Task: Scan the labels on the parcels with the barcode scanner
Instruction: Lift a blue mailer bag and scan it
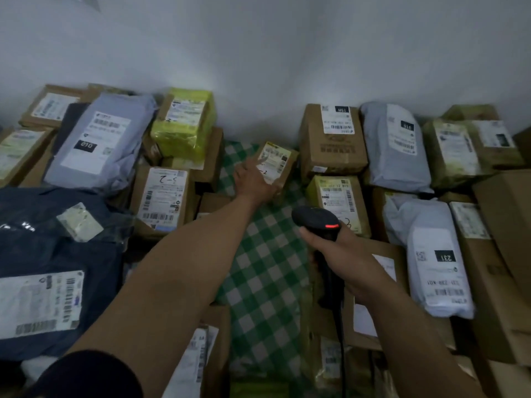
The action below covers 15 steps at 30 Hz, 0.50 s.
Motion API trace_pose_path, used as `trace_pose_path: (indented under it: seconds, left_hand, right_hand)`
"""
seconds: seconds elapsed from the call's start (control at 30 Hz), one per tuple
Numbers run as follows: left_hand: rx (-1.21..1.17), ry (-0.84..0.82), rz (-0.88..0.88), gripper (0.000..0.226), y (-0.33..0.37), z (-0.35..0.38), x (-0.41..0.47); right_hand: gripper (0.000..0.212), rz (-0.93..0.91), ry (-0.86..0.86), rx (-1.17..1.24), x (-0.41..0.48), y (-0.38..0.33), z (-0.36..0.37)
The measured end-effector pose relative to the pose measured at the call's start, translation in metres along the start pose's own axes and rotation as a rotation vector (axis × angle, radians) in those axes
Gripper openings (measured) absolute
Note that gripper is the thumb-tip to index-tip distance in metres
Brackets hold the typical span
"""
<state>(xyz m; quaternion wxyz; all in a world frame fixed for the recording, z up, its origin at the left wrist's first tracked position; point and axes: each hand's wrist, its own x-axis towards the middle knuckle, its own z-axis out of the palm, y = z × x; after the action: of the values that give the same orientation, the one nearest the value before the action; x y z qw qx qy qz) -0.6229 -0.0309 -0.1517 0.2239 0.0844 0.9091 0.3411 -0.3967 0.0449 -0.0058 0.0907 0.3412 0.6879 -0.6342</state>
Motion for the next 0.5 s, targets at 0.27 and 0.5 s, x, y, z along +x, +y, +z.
trace_pose_path:
  seconds: [0.27, 0.5]
  left_hand:
    - [-0.146, 0.032, -0.165, 0.102, -0.001, 0.026, -0.049]
    - [-0.633, -0.121, -0.214, 0.072, -0.015, 0.048, -0.072]
  right_hand:
    - [0.021, 0.041, 0.013, 0.056, 0.007, 0.008, -0.003]
    - [0.016, 0.005, 0.045, 0.104, 0.005, 0.007, -0.002]
